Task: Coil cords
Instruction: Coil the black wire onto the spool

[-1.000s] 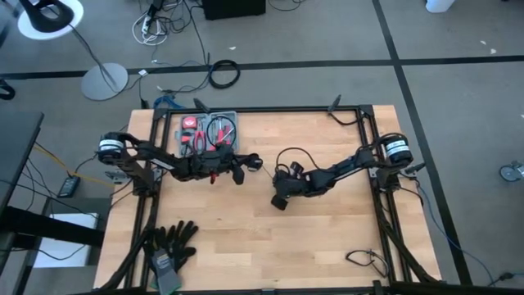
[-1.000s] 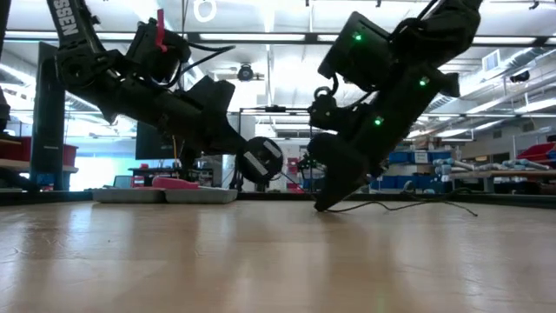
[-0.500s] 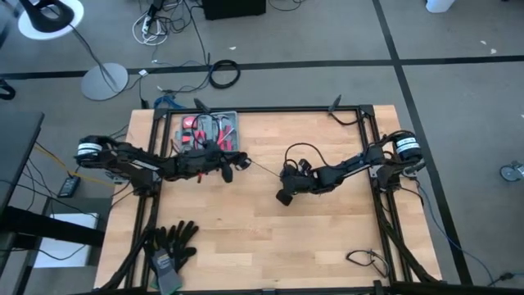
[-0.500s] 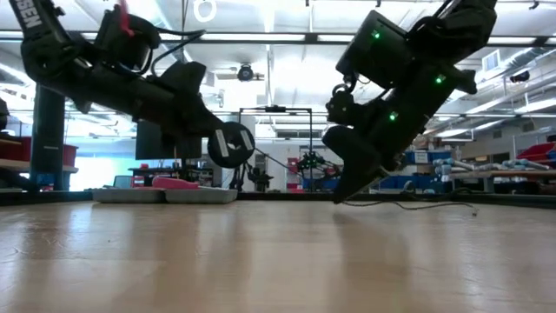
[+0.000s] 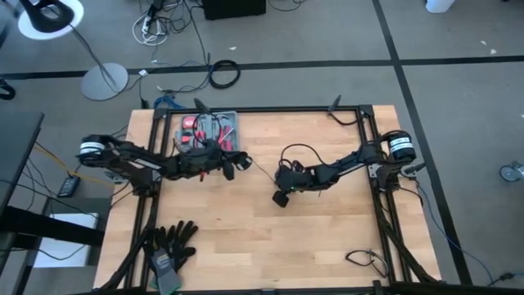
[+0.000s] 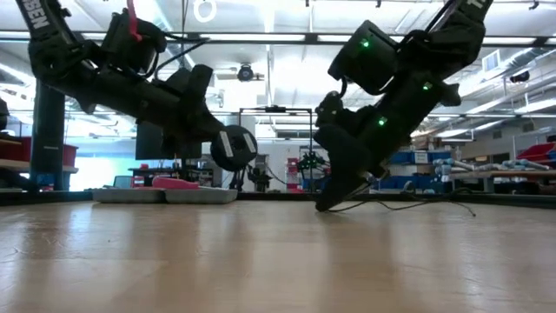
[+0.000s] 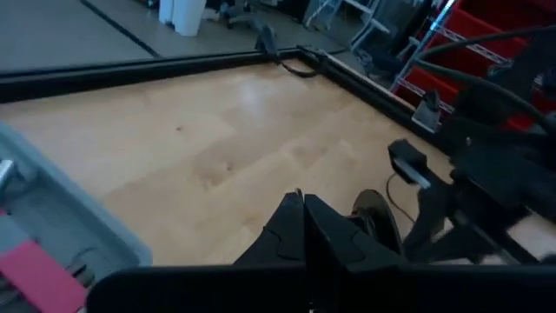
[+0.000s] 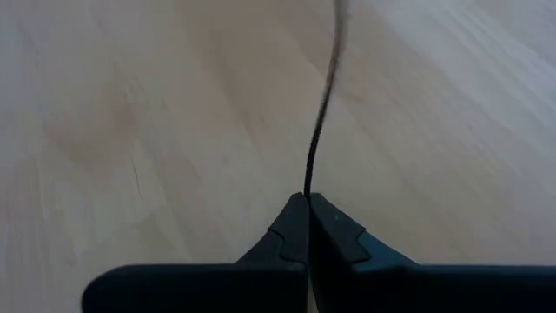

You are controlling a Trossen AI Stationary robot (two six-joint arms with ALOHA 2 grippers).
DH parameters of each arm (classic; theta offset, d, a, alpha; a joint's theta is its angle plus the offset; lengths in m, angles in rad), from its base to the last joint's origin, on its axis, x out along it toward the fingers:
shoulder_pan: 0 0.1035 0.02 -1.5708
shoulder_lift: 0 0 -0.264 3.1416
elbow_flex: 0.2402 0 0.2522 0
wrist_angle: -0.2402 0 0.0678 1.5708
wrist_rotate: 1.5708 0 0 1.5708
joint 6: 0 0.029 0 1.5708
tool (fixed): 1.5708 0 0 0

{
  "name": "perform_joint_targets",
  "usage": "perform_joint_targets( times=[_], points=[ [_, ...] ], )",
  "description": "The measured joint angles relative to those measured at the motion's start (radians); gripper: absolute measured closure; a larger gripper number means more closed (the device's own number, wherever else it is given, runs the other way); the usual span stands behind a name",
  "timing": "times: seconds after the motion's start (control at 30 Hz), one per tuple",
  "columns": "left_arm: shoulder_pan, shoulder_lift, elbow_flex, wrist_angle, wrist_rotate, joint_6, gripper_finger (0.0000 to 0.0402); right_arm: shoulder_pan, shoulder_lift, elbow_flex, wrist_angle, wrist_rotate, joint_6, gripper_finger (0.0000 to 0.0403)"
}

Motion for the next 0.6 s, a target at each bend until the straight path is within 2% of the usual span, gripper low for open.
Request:
perform_joint_targets(
  times=[0.3, 0.47, 0.6],
  points=[
    [0.0, 0.178, 0.123, 0.058, 0.071, -0.043, 0.0401, -0.019, 0.111, 0.156, 0.0, -0.059, -0.115, 0.0403],
    [0.014, 0.199, 0.155, 0.045, 0.056, -0.019, 0.0401, -0.03, 0.14, 0.208, 0.024, -0.114, -0.193, 0.0403],
    [0.031, 0.2, 0.153, 0.031, 0.02, -0.013, 0.0401, -0.034, 0.138, 0.224, 0.129, -0.152, -0.253, 0.0403]
  ],
)
